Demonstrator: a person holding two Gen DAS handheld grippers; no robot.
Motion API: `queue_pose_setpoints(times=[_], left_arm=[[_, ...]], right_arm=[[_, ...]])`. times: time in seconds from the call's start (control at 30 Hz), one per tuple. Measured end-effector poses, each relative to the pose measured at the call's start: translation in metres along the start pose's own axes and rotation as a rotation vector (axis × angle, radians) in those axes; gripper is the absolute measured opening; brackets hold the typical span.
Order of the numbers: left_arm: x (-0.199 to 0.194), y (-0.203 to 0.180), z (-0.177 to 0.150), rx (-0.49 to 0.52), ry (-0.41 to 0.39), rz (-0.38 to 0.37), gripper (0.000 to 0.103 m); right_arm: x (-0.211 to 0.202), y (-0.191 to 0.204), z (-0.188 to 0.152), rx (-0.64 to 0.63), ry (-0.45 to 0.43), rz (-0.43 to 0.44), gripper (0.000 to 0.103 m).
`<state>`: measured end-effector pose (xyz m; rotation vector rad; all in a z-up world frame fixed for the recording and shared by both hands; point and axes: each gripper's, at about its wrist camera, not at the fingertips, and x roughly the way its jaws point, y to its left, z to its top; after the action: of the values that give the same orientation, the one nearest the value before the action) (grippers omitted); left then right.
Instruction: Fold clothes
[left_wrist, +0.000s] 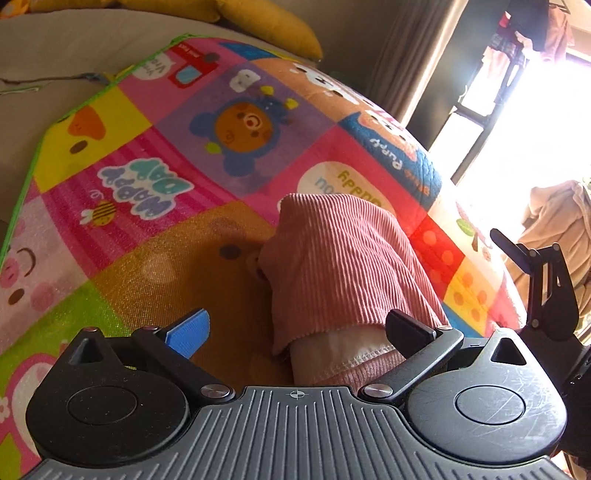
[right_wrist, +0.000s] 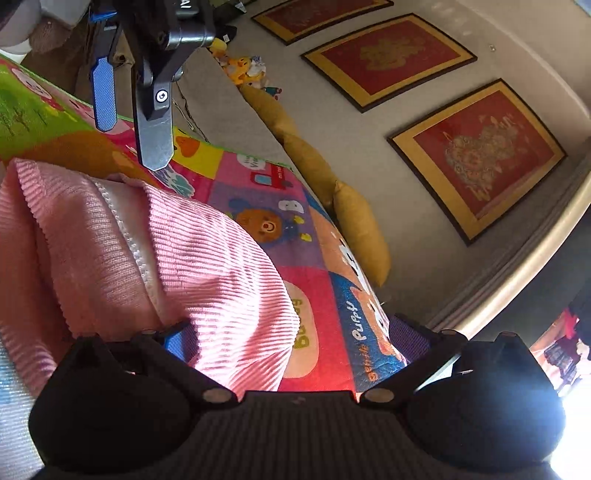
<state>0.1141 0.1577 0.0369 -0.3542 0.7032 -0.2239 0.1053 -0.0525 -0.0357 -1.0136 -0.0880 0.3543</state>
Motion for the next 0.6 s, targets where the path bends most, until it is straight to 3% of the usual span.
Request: queue_pose_setpoints(times=[0.23,0.43,0.53,0.6], left_arm=[[-0.003,-0.011,0.013,0.004,-0.056,-0.028,0.103],[0.023,-0.019,0.025,-0.011,-0.068,-0.017,0.103],[0.041,-0.019,0.022,0.002,-0.023,0.038,0.103],[0.053,-0.019,0.016,0.035,0.032,0.081,0.103]], right_arm=[[-0.001,-0.052,-0.023,0.129,0.021,-0.238,0.103],[-0.001,-0.067,-0.052,0.121,0.113,-0.247,0.103],[0.004,-0.072,-0.064,0.156,0.194,-0.151,0.103],[-0.007,-0.076,-0.072,0.218,0.214,0.011,0.103]])
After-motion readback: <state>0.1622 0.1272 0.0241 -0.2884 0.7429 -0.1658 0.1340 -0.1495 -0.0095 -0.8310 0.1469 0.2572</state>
